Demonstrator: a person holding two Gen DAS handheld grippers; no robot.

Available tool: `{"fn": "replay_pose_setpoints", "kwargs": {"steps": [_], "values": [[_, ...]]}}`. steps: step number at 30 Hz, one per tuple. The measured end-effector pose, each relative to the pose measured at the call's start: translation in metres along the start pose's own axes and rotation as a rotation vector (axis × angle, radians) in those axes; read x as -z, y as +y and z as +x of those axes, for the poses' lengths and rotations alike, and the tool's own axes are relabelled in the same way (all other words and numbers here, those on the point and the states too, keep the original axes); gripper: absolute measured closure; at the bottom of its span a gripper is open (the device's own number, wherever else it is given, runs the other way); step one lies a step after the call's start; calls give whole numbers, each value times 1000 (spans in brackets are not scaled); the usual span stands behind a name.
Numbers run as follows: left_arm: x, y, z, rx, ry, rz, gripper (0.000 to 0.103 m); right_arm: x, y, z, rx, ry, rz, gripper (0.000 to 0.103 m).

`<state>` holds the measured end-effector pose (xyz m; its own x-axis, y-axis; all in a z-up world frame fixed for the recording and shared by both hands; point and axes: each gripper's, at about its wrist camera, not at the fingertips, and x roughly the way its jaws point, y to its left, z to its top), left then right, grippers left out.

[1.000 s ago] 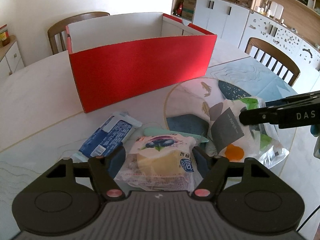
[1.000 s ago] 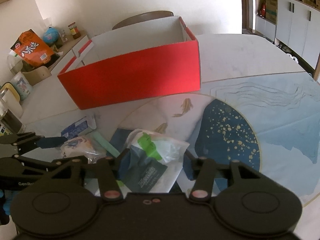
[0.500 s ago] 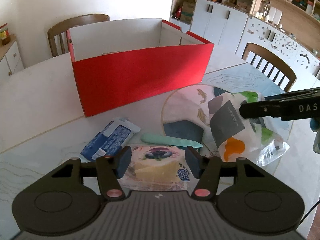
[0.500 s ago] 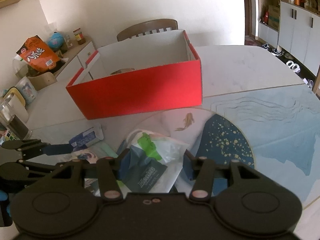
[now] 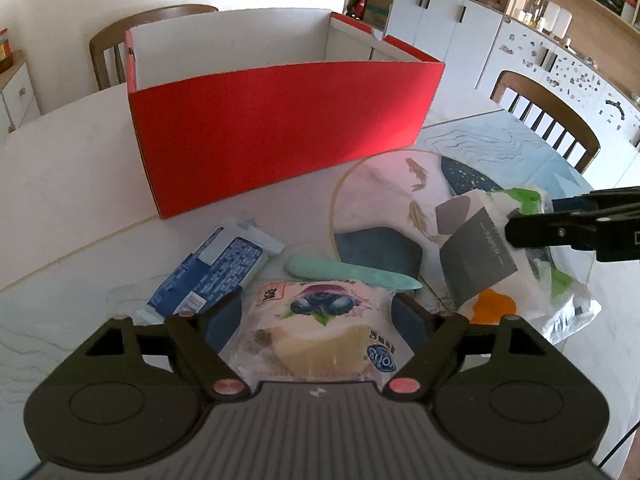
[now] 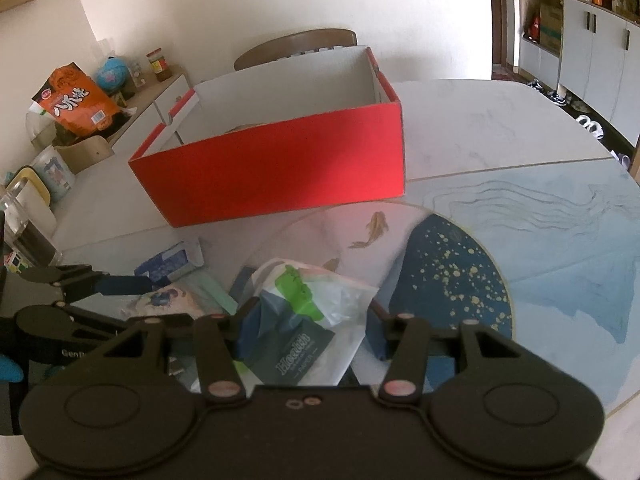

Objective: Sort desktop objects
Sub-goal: 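Grasp the blueberry-print clear bag with the left tool while the right tool grasps the white-green bag, then carry the blueberry bag and white-green bag with both tools over the red box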

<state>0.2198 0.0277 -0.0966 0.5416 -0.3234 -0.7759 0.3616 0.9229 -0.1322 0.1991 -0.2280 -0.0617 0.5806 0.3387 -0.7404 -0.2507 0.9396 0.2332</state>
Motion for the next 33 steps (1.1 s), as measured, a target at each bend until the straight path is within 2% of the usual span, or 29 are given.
{"fn": "replay_pose_setpoints", "kwargs": {"steps": [7, 10, 12, 21, 33], "values": [[2, 2, 5, -4, 5, -25, 18, 2, -5, -2, 2, -1, 6, 50], [4, 2, 3, -17, -10, -32, 32, 2, -6, -3, 2, -4, 7, 50], [4, 1, 0, -8, -20, -33, 46, 1, -6, -4, 1, -8, 8, 50], [3, -4, -17, -6, -52, -57, 48, -6, -7, -12, 2, -28, -3, 50], [-21, -20, -54, -3, -115, -44, 48, -26, 2, -35, -9, -78, -44, 50]]}}
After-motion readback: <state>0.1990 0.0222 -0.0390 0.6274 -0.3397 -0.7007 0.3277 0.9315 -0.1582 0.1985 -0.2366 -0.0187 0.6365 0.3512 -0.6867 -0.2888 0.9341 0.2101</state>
